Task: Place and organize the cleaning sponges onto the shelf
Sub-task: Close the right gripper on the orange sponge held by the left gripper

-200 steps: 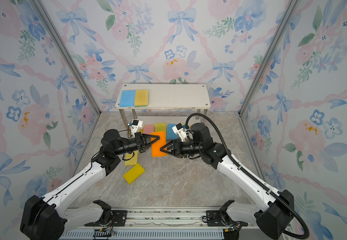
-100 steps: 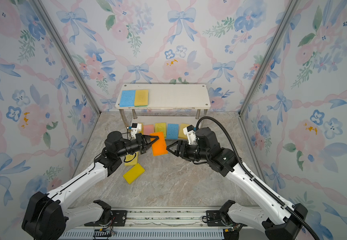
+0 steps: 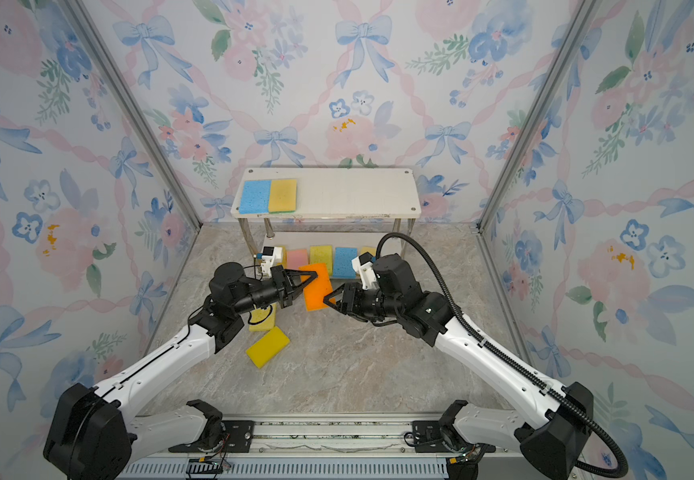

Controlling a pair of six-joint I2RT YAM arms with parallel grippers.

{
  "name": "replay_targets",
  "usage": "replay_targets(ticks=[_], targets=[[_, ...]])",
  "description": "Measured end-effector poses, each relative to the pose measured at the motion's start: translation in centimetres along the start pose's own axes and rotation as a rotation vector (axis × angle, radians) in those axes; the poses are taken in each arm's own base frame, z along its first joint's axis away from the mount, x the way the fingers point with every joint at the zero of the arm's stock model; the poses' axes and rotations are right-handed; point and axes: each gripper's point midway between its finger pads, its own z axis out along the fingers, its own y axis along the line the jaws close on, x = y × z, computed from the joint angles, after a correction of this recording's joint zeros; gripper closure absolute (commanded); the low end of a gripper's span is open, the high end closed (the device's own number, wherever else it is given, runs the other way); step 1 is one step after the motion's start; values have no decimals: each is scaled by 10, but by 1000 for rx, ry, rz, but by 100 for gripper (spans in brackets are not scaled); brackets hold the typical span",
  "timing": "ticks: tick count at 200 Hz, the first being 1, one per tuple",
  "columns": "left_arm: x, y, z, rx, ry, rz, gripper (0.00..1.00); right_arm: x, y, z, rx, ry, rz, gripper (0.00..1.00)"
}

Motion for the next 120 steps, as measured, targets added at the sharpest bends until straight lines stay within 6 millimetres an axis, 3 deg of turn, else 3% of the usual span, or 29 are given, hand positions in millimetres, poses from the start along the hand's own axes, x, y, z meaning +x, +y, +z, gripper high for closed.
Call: replay_targets(ticks=[82,120], targets=[[0,-5,-3,10,-5,8,93,-1,3,0,-12,-6,-1,80],[1,-1,-3,3,-8,-7,81,-1,4,0,-14,-6,-1,88]])
